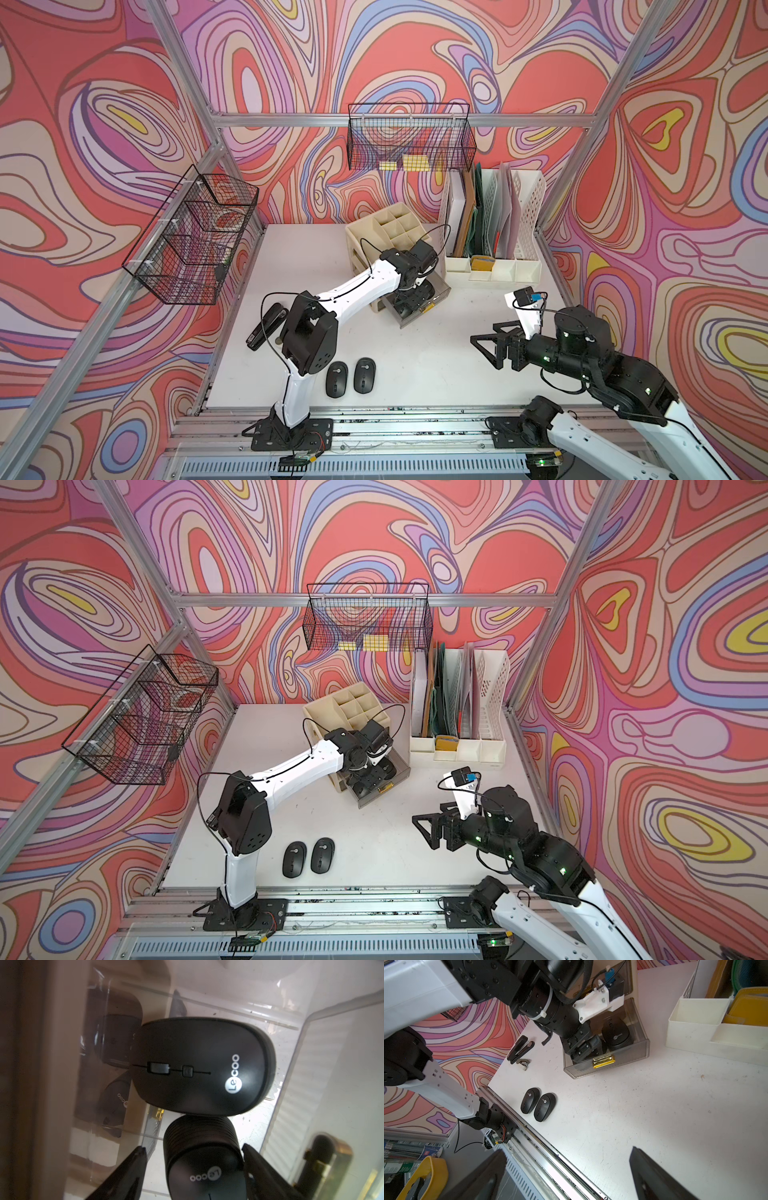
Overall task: Take the mice out of the drawer
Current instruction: Pick up the mouse from the drawer.
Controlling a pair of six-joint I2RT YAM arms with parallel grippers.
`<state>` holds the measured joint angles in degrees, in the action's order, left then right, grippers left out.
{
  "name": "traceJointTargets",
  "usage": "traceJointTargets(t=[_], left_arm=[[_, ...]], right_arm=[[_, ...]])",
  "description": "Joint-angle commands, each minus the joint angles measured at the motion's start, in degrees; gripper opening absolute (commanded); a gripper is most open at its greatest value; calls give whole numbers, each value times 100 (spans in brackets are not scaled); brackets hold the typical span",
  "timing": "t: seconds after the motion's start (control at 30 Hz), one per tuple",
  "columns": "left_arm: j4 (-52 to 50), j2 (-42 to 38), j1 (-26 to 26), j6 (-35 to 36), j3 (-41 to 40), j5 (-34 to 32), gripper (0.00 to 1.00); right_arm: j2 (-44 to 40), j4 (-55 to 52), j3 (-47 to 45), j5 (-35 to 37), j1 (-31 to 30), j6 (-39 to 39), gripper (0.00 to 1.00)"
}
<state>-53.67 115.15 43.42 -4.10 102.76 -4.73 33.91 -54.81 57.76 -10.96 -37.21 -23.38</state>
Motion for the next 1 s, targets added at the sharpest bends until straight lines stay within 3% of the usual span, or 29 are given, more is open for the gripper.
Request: traceJointTargets(t=[0.0, 0.17, 0.23, 0.63, 0.97], left_arm=[[-130, -64, -121, -102, 146, -77, 77], [-177, 10, -200, -42, 181, 934, 81], [-234, 70, -205, -30, 233, 1057, 83], [-459, 352, -211, -134, 325, 149, 82], [-533, 448, -212, -315, 300, -131, 81]], right_arm=[[-30, 83, -79, 73, -23, -43, 98], [-47, 64, -80, 83, -23, -45, 98], [-65, 58, -78, 96, -23, -58, 97], [-51, 79, -89, 118, -28, -72, 97], [-41, 97, -96, 123, -23, -82, 97]])
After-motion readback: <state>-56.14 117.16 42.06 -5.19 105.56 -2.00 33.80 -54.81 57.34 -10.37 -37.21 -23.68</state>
